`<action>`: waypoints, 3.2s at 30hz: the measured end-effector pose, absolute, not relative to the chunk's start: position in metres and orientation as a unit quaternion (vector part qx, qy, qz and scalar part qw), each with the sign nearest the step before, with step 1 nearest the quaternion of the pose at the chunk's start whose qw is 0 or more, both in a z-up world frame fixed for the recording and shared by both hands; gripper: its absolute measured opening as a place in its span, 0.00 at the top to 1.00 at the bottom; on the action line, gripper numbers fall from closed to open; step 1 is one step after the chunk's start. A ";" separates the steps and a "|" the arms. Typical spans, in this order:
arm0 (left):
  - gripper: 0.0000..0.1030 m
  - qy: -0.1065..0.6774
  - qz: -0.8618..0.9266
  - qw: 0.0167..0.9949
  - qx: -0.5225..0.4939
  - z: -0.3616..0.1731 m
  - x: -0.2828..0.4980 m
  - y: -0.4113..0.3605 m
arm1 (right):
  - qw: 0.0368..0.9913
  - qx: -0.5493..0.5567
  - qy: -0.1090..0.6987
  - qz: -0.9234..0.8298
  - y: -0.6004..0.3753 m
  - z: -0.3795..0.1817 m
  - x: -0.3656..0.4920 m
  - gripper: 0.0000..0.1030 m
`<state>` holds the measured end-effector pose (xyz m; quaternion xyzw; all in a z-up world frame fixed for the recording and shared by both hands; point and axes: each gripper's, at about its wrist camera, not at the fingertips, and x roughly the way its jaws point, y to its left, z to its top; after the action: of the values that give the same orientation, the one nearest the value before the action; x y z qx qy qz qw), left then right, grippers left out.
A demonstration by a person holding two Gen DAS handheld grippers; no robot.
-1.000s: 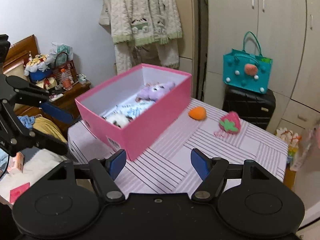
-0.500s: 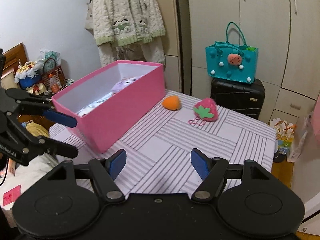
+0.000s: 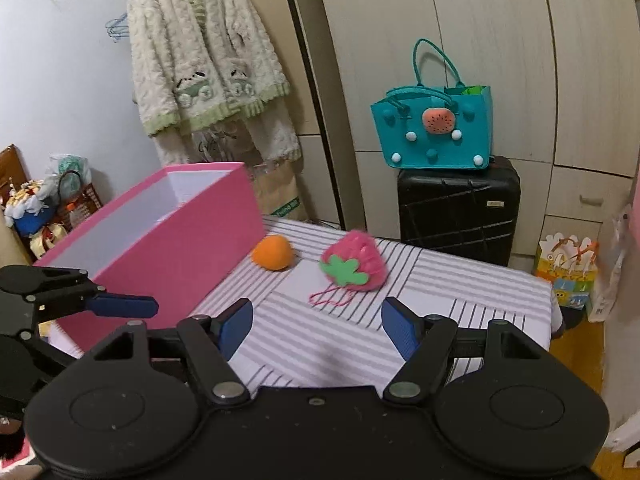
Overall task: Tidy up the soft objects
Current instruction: 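Grasp the orange sponge with the left tool while the right tool grasps the pink strawberry plush, then carry the orange sponge and strawberry plush with both tools over the pink box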
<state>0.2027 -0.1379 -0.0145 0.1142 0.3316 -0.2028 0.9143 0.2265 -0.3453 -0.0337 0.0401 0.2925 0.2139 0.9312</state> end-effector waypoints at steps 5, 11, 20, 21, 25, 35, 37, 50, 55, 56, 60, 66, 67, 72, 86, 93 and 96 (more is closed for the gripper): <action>0.36 0.315 -0.140 0.931 0.123 -0.027 0.233 -0.162 | 0.925 0.027 0.304 0.226 -0.346 -0.049 0.264 0.27; 0.38 0.319 -0.108 0.936 0.105 -0.043 0.272 -0.171 | 0.921 0.025 0.300 0.247 -0.347 -0.063 0.299 0.27; 0.39 0.335 -0.061 0.936 0.084 -0.064 0.323 -0.171 | 0.906 0.088 0.326 0.256 -0.355 -0.090 0.345 0.27; 0.39 0.336 -0.057 0.936 0.083 -0.065 0.326 -0.172 | 0.904 0.094 0.329 0.258 -0.355 -0.093 0.349 0.27; 0.39 0.328 -0.037 0.939 0.098 -0.069 0.335 -0.178 | 0.896 0.113 0.337 0.266 -0.357 -0.099 0.358 0.27; 0.39 0.318 -0.009 0.942 0.106 -0.076 0.347 -0.177 | 0.899 0.101 0.333 0.266 -0.353 -0.102 0.362 0.27; 0.40 0.317 -0.003 0.941 0.116 -0.077 0.348 -0.180 | 0.900 0.092 0.330 0.268 -0.351 -0.103 0.360 0.31; 0.67 0.268 0.017 0.956 0.116 -0.064 0.333 -0.174 | 0.906 0.075 0.321 0.267 -0.352 -0.092 0.336 0.60; 0.67 0.252 -0.023 0.962 0.103 -0.043 0.308 -0.176 | 0.906 0.083 0.329 0.254 -0.355 -0.087 0.316 0.60; 0.67 0.257 -0.035 0.961 0.098 -0.039 0.304 -0.176 | 0.906 0.081 0.330 0.252 -0.355 -0.086 0.312 0.60; 0.67 0.295 -0.119 0.945 0.079 -0.027 0.289 -0.174 | 0.910 0.067 0.327 0.248 -0.353 -0.078 0.291 0.60; 0.67 0.305 -0.180 0.930 0.095 -0.008 0.254 -0.169 | 0.912 0.061 0.328 0.238 -0.352 -0.064 0.256 0.59; 0.67 0.305 -0.191 0.928 0.094 -0.005 0.247 -0.167 | 0.911 0.061 0.333 0.236 -0.351 -0.062 0.250 0.59; 0.67 0.297 -0.223 0.921 0.114 0.008 0.214 -0.155 | 0.903 0.065 0.354 0.233 -0.349 -0.053 0.222 0.59; 0.67 0.410 -0.291 0.859 0.100 0.005 0.161 -0.109 | 0.874 0.055 0.394 0.280 -0.324 -0.032 0.152 0.59; 0.67 0.431 -0.317 0.838 0.106 0.022 0.136 -0.094 | 0.879 0.041 0.387 0.278 -0.313 -0.016 0.129 0.59; 0.67 0.438 -0.324 0.832 0.107 0.032 0.129 -0.084 | 0.874 0.043 0.392 0.284 -0.307 -0.009 0.123 0.59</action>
<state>0.1286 -0.0836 0.0316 0.1070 0.4378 -0.3242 0.8317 0.1226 -0.3072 -0.0086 0.0433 0.3918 0.2839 0.8741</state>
